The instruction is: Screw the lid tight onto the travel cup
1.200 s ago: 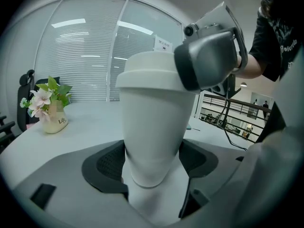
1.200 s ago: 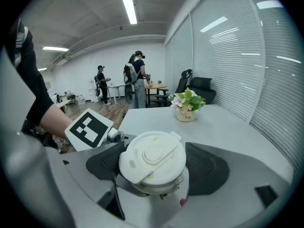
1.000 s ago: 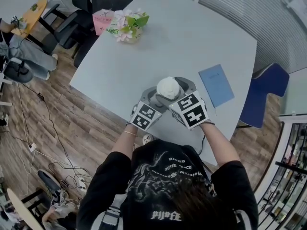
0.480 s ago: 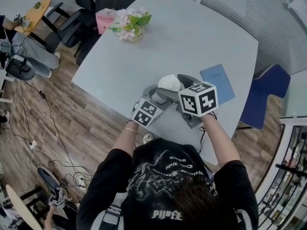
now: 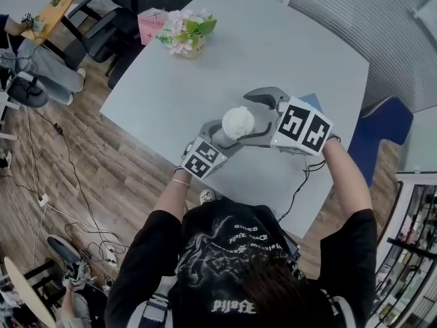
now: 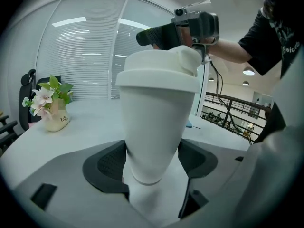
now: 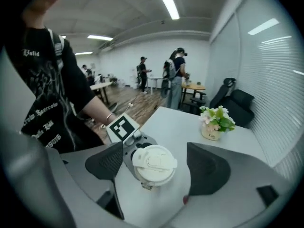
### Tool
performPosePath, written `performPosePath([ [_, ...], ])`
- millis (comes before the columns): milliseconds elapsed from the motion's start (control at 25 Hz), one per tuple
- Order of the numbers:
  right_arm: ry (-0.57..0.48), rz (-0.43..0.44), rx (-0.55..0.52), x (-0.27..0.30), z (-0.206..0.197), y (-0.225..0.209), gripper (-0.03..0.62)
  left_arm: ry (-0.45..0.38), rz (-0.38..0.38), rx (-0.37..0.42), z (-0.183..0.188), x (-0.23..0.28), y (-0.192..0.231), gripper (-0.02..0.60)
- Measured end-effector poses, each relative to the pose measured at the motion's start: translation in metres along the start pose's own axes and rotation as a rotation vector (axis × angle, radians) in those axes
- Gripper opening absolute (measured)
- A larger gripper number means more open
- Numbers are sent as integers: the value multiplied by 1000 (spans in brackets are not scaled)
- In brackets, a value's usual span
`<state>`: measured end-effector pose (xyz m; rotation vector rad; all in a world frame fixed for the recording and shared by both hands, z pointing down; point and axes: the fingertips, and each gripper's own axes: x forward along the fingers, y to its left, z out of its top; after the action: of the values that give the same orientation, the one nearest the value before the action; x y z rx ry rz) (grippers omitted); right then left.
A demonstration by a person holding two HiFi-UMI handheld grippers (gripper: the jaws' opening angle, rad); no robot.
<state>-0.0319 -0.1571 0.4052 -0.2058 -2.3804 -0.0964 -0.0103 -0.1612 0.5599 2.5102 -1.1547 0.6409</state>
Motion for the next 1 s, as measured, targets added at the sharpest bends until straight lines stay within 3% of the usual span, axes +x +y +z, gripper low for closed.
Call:
performPosePath([
  [160,163,131,-258,1,-6,4,410,16,-21,6,-1,0,-2,368],
  [400,442,255,-699,15,-34,6,411,47,-47,25,-7,5,-1,362],
  [480,491,294,-823,23,-43,7,453,56,-58,46,-8,6,1,360],
  [840,586,458,-1184,41,-66,9,422,80,-93,64,-7,6,1,359],
  [1000,541,503,-1237,46,-66,17,419,93,-95,65,-7,5,-1,357],
])
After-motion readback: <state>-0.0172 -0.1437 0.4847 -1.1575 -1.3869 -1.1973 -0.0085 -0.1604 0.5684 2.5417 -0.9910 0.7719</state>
